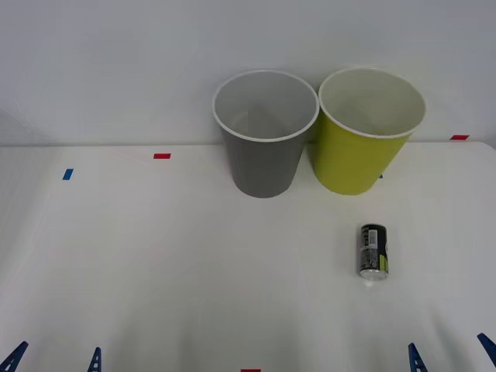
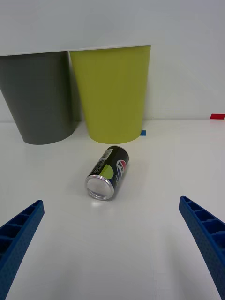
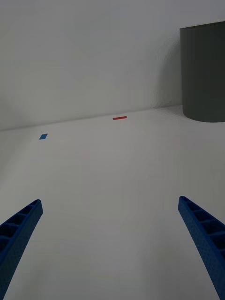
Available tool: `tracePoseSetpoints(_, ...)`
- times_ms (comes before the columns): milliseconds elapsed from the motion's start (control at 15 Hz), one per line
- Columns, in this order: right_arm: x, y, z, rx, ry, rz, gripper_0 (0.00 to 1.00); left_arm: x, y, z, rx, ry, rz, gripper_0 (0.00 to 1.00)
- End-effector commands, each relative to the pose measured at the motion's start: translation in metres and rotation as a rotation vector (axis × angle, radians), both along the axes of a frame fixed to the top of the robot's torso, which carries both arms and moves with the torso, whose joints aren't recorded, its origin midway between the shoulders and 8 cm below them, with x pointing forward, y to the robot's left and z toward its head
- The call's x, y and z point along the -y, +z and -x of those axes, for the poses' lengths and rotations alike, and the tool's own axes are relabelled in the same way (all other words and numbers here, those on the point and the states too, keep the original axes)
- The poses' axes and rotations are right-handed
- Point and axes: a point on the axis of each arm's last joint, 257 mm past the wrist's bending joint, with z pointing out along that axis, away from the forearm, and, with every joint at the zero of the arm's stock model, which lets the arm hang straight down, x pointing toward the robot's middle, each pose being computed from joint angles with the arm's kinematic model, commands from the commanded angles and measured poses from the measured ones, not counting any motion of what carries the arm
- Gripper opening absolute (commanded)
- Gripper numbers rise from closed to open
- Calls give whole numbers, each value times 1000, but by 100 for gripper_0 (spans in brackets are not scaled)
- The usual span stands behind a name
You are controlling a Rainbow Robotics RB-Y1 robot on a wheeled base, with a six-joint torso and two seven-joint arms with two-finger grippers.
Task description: Put cans in the gray bin and PET bottles in the light green bin.
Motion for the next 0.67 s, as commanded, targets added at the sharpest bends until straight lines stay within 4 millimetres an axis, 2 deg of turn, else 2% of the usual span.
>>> tracePoseSetpoints(67, 0, 0, 0, 0, 0, 0, 100, 0, 0, 0, 0, 0, 0, 100)
tracePoseSetpoints(667, 0, 0, 0, 0, 0, 0, 100, 0, 0, 0, 0, 0, 0, 100)
